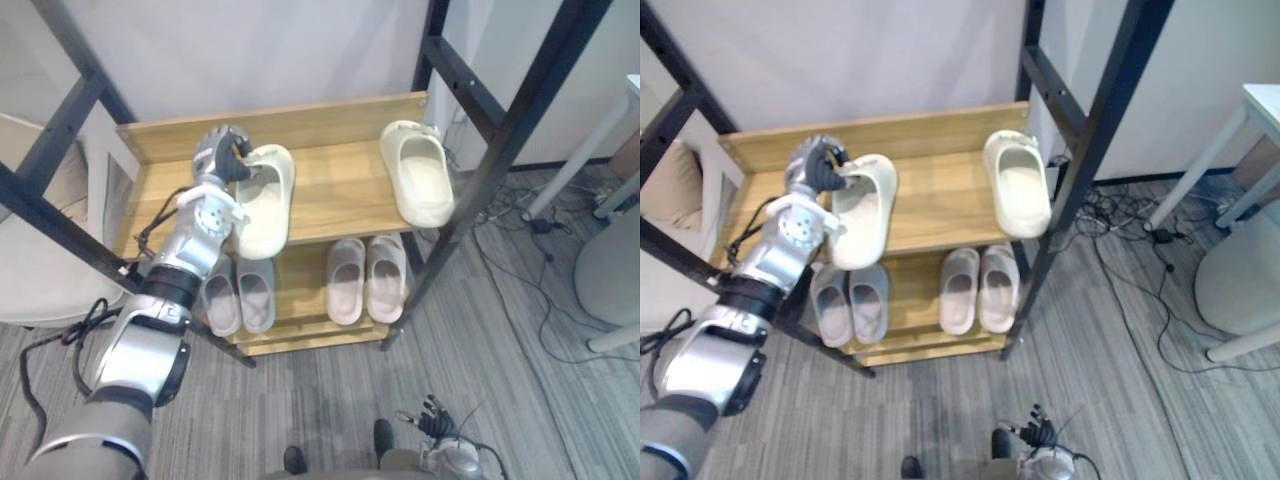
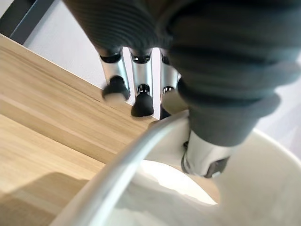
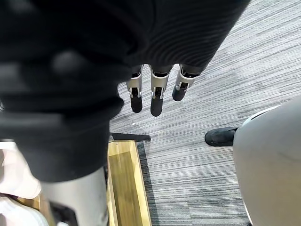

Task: Organize the slippers on the shoe rack

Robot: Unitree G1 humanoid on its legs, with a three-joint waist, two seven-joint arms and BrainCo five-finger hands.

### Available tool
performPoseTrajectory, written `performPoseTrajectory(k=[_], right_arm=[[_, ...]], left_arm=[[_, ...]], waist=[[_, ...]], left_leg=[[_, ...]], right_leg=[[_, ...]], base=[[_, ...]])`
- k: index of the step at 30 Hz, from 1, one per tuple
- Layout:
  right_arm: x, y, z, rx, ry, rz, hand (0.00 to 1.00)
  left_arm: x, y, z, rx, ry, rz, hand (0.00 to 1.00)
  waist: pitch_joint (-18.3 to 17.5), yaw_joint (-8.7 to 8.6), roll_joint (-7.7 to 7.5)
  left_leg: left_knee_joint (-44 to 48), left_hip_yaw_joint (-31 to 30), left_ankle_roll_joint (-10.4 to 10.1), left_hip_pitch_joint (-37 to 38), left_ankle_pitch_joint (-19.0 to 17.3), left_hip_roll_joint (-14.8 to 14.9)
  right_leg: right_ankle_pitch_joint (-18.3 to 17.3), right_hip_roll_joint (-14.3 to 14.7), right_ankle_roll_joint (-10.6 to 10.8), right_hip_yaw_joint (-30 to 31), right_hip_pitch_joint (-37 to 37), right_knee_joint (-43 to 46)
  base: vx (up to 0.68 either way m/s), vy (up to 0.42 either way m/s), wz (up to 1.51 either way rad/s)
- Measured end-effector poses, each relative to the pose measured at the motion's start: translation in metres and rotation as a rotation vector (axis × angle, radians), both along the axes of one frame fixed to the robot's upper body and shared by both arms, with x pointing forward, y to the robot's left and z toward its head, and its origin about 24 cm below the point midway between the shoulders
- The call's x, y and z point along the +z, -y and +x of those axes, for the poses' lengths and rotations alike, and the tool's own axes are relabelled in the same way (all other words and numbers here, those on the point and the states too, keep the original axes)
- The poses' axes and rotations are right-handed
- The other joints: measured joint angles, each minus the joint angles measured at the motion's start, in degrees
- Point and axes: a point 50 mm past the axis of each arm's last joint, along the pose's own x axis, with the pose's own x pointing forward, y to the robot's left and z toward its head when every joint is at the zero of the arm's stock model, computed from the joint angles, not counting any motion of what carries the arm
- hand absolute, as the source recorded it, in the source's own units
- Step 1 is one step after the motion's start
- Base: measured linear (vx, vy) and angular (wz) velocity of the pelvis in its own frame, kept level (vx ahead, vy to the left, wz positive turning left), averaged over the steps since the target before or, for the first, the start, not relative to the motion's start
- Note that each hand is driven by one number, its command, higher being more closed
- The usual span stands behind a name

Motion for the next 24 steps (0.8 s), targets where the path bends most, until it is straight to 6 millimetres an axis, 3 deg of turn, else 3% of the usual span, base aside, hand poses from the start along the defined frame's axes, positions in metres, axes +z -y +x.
performPoseTrajectory(k=[11, 24], right_arm=[[0.001, 0.001, 0.001, 0.001, 0.005, -0.004, 0.00], [0.005, 0.003, 0.007, -0.002, 0.034, -0.007, 0.00]], left_arm=[[-0.001, 0.004, 0.001, 0.007, 0.012, -0.019, 1.00], [0.012, 0.038, 0.008, -0.036, 0.062, -0.105, 1.00]], waist=[[0.24, -0.32, 0.41], [0.72, -1.51, 1.25]], left_leg=[[0.00, -0.12, 0.00, -0.08, 0.00, -0.05], [0.00, 1.94, 0.05, -1.09, 0.00, -0.32]], right_leg=[[0.01, -0.08, 0.00, -0.11, -0.27, -0.01], [1.10, -0.15, 0.06, 2.12, -2.14, 0.19]], base=[[0.00, 0.000, 0.00], [-0.01, -0.006, -0.09]])
